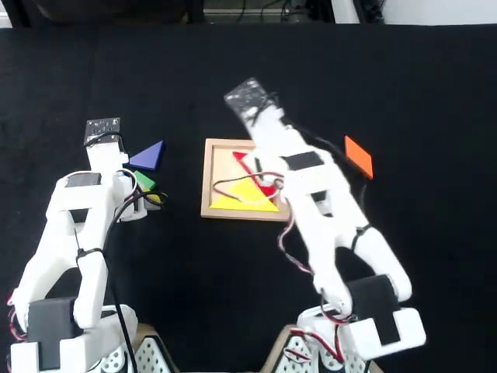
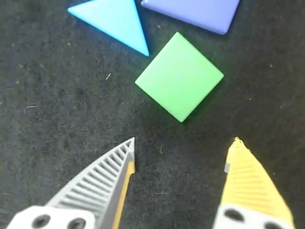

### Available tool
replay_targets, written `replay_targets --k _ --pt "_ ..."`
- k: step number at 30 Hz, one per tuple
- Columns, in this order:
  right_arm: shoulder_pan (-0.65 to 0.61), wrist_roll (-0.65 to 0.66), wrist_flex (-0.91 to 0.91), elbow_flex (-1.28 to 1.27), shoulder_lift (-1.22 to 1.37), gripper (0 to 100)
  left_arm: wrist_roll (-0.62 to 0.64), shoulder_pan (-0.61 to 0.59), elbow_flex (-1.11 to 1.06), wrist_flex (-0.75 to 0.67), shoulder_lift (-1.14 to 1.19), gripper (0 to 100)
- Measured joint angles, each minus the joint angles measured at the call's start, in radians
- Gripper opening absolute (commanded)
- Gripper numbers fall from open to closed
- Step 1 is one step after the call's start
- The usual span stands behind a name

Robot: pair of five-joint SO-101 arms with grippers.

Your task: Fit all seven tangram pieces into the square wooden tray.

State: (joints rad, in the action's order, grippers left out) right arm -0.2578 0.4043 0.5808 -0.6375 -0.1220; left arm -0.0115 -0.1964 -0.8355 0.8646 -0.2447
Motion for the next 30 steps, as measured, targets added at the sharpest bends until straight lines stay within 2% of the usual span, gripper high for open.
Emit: replay_targets --k 6,14,18,20,23,25,30 --pt "0.069 0.000 0.072 -0.002 0.048 16.9 0.000 0.000 0.000 0.000 0.000 31" --pt "0.069 0.002 0.170 0.121 0.143 16.9 0.000 0.000 0.000 0.000 0.000 31" --pt "0.072 0.002 0.278 0.216 0.213 16.8 0.000 0.000 0.000 0.000 0.000 31" --pt "0.072 0.002 0.344 0.265 0.238 13.0 0.000 0.000 0.000 0.000 0.000 31" --pt "0.069 0.002 0.416 0.311 0.249 0.5 0.000 0.000 0.000 0.000 0.000 31" --pt "0.072 0.002 0.433 0.321 0.249 3.8 0.000 0.000 0.000 0.000 0.000 31" --pt "0.069 0.002 0.440 0.319 0.253 1.2 0.000 0.000 0.000 0.000 0.000 31"
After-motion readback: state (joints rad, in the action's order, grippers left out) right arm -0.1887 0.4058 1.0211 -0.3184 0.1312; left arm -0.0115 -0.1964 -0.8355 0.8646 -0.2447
